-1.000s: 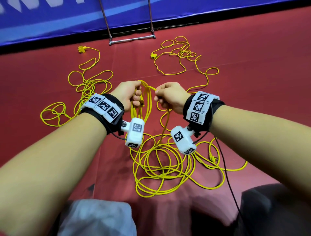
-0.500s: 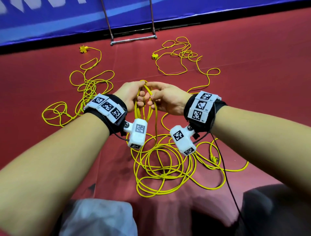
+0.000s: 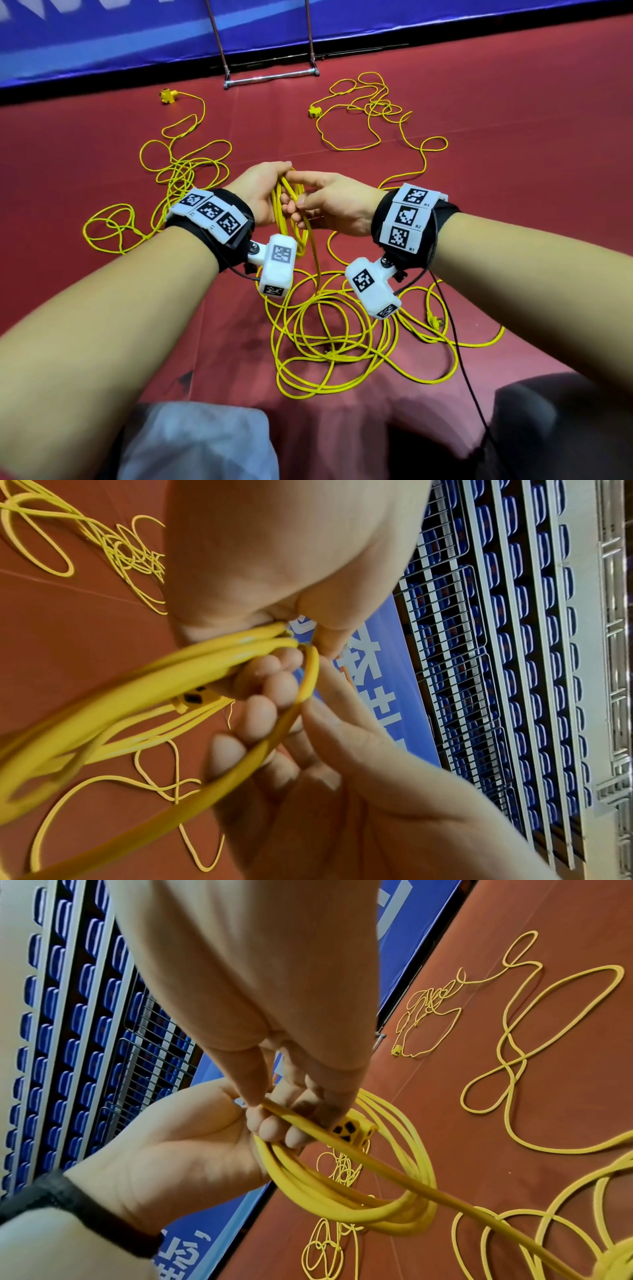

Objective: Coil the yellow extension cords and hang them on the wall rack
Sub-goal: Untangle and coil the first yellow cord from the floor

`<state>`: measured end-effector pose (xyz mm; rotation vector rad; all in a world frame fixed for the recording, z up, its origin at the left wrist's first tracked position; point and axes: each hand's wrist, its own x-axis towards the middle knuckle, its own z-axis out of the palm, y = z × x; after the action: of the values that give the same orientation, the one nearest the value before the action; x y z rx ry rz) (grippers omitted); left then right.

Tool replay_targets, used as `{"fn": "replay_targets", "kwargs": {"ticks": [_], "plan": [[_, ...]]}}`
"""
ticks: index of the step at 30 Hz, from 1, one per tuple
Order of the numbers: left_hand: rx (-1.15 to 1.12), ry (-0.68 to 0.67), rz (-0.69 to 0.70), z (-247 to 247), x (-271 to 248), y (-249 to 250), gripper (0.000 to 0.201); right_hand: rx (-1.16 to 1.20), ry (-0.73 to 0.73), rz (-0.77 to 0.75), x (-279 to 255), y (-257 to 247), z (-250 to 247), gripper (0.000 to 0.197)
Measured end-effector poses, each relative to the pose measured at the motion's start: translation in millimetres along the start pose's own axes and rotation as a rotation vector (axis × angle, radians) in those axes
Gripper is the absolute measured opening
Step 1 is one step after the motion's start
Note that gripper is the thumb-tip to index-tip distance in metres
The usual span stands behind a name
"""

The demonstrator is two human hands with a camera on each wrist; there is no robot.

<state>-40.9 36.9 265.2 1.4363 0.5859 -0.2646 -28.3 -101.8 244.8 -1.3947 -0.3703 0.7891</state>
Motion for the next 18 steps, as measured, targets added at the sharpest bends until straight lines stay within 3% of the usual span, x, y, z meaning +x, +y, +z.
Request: {"fn": "replay_targets", "kwargs": {"ticks": [6,13,18], "plan": [[-0.101,-0.049,-0.036,-2,1,0,0.047,0.063,0.068,-0.057,0,-6,6,0.043],[-0.064,0.024,-0.041,-1,6,-2,0.04,-0.089,0.078,-0.054,-4,-3,5,0.047],[-0.114,0.006,-0.084,-2,12,-5,0.038,-0.198,0.096,-0.108,-4,-6,7,0.033]]}}
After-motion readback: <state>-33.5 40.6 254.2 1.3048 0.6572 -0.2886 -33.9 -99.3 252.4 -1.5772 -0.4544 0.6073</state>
